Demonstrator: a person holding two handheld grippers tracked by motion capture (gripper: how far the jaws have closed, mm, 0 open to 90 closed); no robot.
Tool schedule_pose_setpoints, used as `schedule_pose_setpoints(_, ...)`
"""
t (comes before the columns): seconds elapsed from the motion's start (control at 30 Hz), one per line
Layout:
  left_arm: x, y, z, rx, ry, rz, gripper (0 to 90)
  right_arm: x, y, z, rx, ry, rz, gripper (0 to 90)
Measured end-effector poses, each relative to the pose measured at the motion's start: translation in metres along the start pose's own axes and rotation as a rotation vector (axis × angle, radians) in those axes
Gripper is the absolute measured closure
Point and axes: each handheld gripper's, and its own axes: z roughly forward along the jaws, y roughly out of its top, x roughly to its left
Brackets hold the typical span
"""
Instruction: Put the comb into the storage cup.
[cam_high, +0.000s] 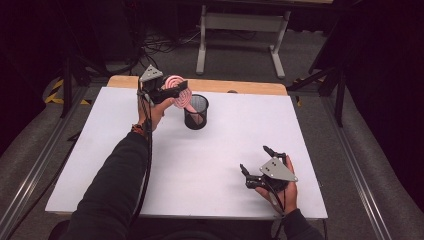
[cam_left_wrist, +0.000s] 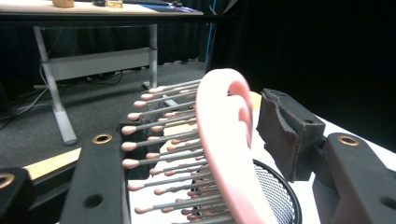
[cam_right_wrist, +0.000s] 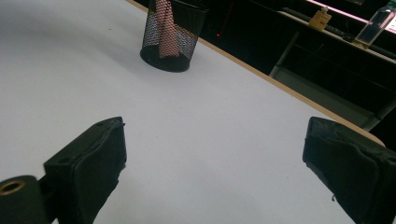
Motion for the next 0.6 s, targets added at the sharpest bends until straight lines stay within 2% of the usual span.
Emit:
schedule_pose_setpoints(0.27,-0.0011,0.0006,0.0010,0.008,0.005,0.012,39.4,-0.0002,0.0001,-0.0003,-0.001,-0.001,0.001,7.2)
schedule_pose_setpoints(0.6,-0.0031,0.0038,0.0000,0.018,0.034,0.040,33.8,-0.0004,0.0003,-0.0009,-0.004,-0.001,-0.001,7.2)
